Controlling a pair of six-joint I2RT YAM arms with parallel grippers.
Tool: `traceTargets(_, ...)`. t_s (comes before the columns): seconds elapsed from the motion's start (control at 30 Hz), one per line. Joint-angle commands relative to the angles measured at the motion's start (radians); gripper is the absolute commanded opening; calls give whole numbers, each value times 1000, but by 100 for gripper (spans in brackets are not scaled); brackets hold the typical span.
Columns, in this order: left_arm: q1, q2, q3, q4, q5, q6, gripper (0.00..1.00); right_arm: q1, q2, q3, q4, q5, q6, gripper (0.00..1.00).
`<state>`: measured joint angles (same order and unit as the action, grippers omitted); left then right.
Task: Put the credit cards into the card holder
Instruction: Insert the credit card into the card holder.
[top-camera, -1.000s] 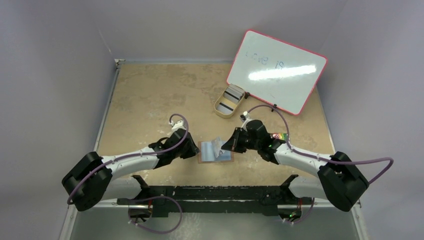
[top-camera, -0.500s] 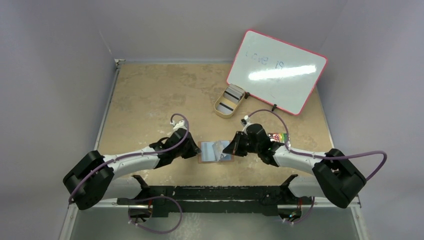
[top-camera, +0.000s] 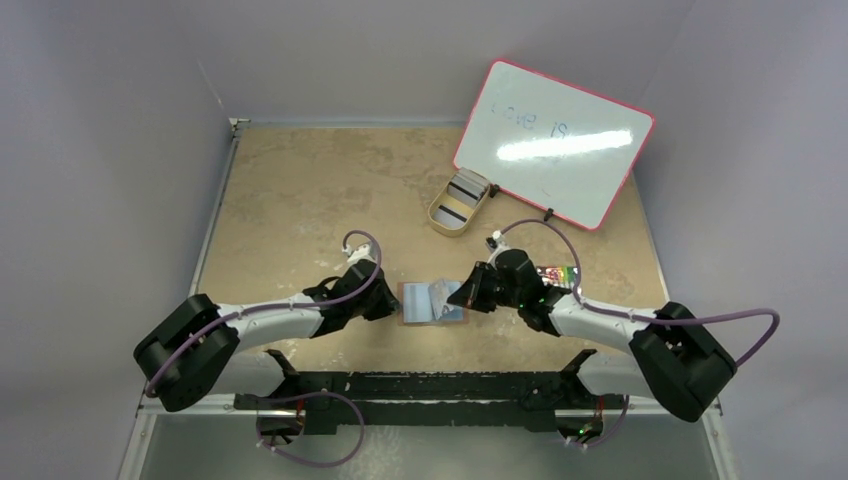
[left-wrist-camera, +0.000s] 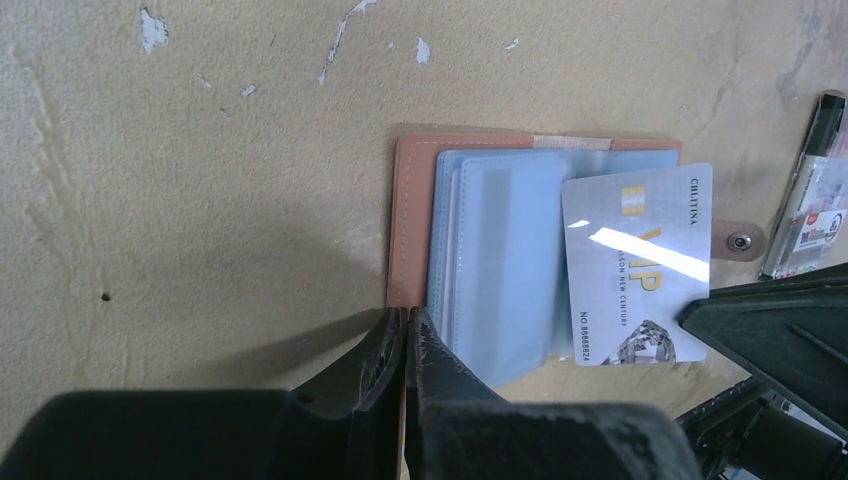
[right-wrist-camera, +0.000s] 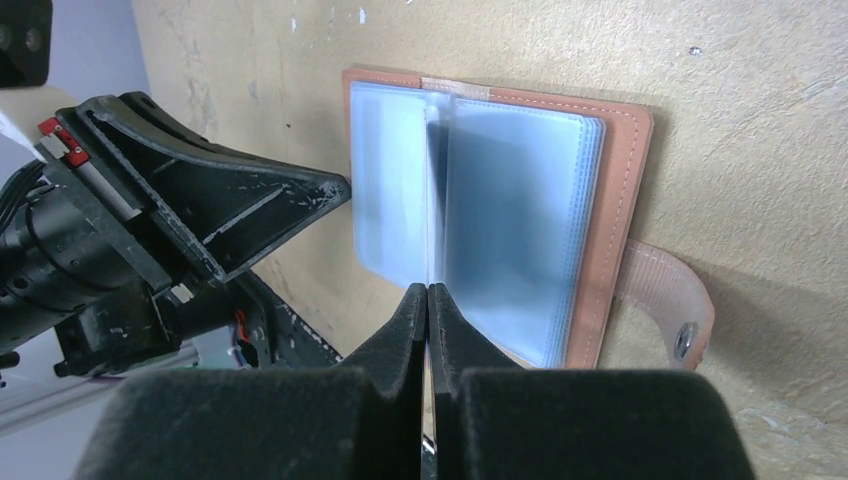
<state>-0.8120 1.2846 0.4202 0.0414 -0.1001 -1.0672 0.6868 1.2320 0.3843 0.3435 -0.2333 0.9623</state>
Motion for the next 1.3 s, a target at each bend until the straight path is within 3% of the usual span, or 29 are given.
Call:
traceTargets(0.0, -1, 9, -9, 37, 5, -18, 0, 3, 28, -14, 64, 1, 15, 0)
traceTargets(0.5, -1, 12, -9, 39, 8, -19, 0, 3, 148, -49, 226, -56, 56, 0)
traceTargets(0.83, -5, 6, -27, 65, 20, -46, 0, 19, 269, -59, 359, -90, 117, 9)
traceTargets(0.97, -9, 8, -30, 77, 26, -55, 0, 35, 258, -37, 317, -70, 104, 12)
traceTargets(1.27, -12, 21, -16, 79, 37, -49, 0, 70, 186, 62, -14, 56, -4, 27)
